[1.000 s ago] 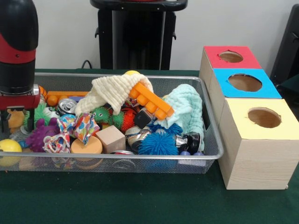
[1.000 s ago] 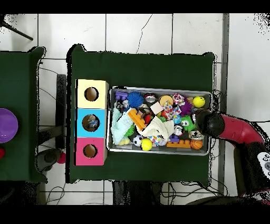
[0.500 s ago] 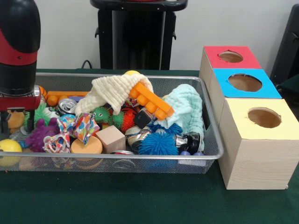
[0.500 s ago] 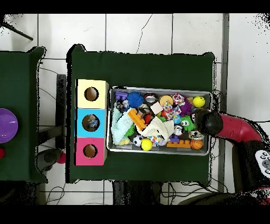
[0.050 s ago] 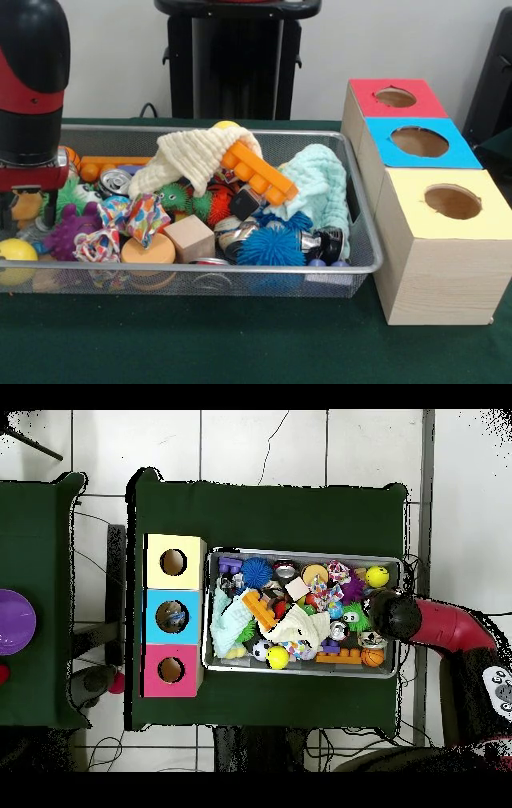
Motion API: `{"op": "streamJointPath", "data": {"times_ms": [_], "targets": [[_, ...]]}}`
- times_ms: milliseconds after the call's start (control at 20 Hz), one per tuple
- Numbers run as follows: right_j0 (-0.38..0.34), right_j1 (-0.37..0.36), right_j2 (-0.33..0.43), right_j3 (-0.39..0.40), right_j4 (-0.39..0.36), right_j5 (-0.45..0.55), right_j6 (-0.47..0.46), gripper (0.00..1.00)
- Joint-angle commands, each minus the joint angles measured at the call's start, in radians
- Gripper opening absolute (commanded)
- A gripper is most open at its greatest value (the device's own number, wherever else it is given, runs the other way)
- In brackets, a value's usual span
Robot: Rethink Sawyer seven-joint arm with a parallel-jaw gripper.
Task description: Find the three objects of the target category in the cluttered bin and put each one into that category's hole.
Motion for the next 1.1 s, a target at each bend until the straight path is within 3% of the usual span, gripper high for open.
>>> {"op": "streamJointPath", "data": {"times_ms": [50, 950, 1000, 1100], "targets": [[-0.001, 0.099, -0.011, -0.059, -0.112, 0.025, -0.053, 1.0], [0.004, 0.179, -0.01, -0.098, -0.162, -0.068, 0.011, 1.0], [0.006, 0.18, -0.013, -0.099, -0.153, -0.056, 0.02, 0.0], [-0.018, 0.174, 0.015, -0.081, -0.13, -0.063, 0.016, 0.0]]}}
